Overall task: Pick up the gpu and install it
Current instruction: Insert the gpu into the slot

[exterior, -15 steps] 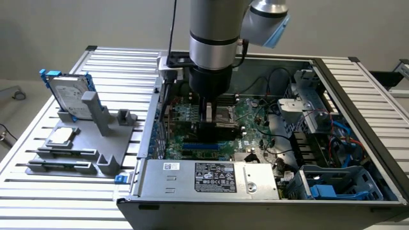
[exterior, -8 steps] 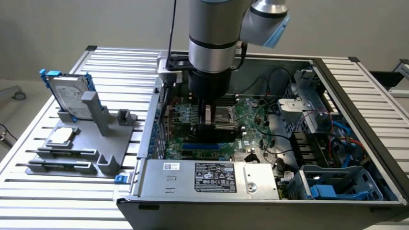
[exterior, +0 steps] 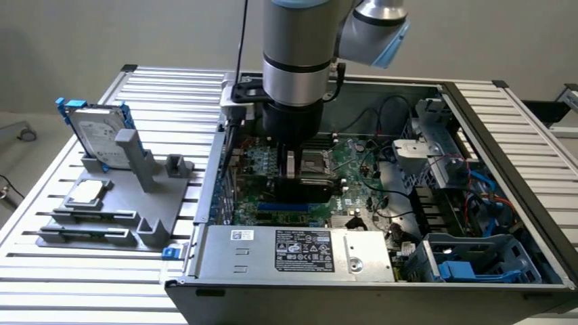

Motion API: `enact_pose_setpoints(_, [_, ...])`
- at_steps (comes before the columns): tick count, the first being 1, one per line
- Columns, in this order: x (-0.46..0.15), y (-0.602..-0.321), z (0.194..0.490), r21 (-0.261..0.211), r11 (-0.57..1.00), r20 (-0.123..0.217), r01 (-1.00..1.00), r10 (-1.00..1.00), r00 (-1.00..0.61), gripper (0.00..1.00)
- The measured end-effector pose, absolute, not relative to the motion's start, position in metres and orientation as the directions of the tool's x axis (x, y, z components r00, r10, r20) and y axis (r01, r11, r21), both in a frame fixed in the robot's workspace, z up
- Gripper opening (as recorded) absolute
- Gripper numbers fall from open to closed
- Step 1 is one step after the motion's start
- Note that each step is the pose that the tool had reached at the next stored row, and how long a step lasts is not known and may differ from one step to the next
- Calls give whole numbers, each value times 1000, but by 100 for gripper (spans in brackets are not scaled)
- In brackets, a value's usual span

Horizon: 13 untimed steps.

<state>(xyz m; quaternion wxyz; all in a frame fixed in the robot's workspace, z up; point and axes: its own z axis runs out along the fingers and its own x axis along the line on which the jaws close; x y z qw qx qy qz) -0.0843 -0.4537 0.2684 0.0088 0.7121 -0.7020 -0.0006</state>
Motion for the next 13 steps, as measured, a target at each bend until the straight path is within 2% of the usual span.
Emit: enact_pose_setpoints(13, [-85,-456,266,27,-14,11,-1000,-1000,14,26])
